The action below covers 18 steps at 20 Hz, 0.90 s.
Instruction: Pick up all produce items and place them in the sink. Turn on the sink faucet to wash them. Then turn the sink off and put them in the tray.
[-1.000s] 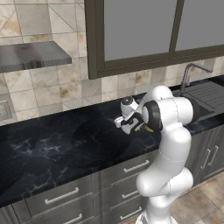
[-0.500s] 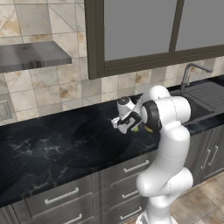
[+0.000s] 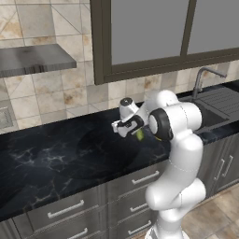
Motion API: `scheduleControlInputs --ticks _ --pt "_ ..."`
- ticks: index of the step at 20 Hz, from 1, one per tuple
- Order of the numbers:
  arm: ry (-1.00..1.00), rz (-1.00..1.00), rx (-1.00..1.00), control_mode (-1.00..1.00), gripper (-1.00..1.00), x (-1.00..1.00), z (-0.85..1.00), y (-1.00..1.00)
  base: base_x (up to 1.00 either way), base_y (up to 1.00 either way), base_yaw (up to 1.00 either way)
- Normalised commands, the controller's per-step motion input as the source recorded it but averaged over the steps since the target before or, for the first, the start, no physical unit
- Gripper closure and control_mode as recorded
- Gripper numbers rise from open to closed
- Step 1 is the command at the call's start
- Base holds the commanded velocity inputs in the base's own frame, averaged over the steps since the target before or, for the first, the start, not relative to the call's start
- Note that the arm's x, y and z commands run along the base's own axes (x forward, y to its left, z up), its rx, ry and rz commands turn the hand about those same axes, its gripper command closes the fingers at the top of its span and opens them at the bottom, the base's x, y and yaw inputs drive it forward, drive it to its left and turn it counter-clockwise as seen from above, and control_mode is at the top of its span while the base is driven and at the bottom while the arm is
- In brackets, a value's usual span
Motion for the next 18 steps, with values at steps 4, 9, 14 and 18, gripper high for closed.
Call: scheduleControlInputs --ticks 4,9,14,18 --pt "-0.17 0.0 0.0 -1.0 -1.0 0.0 0.06 -0.26 0.0 0.0 0.0" --pt "-0.03 -0.01 0.01 -1.0 -1.0 0.0 -0.02 -0.12 0.0 0.0 0.0" --pt "0.0 -0.01 0.04 -1.0 -1.0 0.0 -0.01 -0.12 0.0 0.0 0.0" --pt "0.0 -0.02 0.02 -1.0 -1.0 0.0 0.0 -0.14 0.0 0.0 0.0"
